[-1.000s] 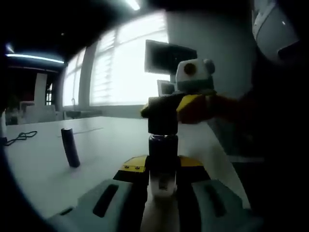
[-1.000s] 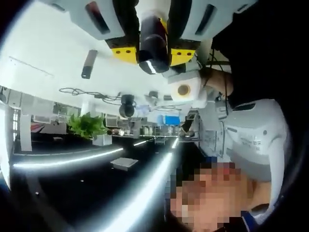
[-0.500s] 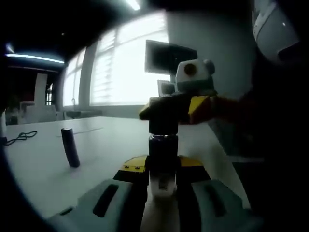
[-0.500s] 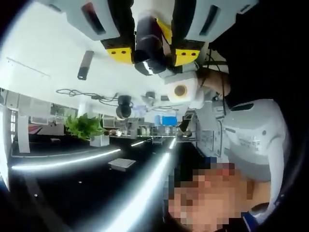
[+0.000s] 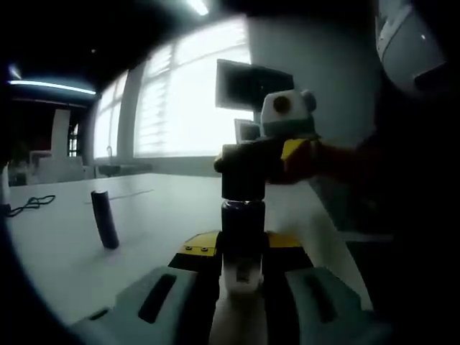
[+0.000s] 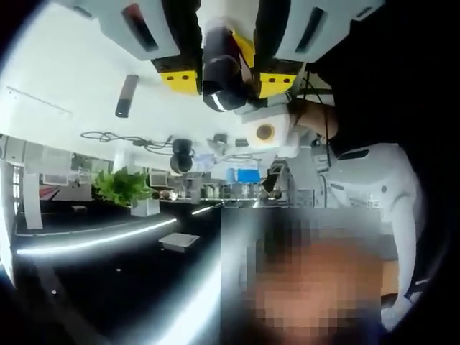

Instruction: Pick up cosmetic bottle twist off cap place on table pick up cap screw tight cap place on table

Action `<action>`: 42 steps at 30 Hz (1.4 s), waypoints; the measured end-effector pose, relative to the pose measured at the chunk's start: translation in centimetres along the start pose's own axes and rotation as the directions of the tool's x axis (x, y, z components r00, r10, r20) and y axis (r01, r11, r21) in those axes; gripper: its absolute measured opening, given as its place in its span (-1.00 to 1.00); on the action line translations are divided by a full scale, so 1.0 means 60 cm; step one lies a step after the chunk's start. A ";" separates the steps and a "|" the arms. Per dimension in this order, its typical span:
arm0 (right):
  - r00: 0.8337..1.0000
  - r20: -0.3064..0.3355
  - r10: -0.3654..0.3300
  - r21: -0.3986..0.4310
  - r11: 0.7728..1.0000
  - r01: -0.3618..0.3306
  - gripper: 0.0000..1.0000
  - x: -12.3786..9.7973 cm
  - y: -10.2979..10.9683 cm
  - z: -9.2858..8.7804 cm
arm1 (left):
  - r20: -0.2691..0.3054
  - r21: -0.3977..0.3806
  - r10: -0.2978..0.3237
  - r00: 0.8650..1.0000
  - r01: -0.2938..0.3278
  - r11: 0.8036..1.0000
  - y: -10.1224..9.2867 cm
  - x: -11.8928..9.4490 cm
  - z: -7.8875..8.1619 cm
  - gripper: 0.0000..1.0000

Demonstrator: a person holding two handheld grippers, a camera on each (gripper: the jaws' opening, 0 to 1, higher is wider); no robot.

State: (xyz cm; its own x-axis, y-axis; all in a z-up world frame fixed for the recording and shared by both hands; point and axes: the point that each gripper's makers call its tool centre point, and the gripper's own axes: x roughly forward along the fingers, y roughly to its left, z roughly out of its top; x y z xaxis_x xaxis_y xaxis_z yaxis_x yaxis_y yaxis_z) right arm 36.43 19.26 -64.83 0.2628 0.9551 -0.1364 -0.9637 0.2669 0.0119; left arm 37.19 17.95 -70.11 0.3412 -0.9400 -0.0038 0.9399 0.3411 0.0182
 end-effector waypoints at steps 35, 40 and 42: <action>0.930 -0.053 -0.363 -0.015 0.932 0.362 -0.75 0.012 -0.026 -0.003 | -0.010 0.020 0.107 0.994 -0.106 0.994 0.023 0.000 -0.002 -0.77; 0.841 -0.040 -0.539 0.013 0.841 0.540 -0.75 0.009 -0.029 -0.005 | -0.011 0.025 0.124 0.992 -0.123 0.992 0.027 -0.002 -0.003 -0.77; 0.785 -0.028 -0.619 0.014 0.785 0.620 -0.75 0.007 -0.029 -0.005 | -0.011 0.031 0.126 0.992 -0.126 0.992 0.027 -0.002 -0.002 -0.77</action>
State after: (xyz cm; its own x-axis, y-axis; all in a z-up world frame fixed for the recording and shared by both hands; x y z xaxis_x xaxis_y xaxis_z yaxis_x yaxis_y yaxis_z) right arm 38.19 19.14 -65.17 0.8015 0.5807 -0.1425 -0.5927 0.8030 -0.0614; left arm 38.67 18.59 -70.22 0.4571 -0.8893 -0.0128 0.8886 0.4560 0.0494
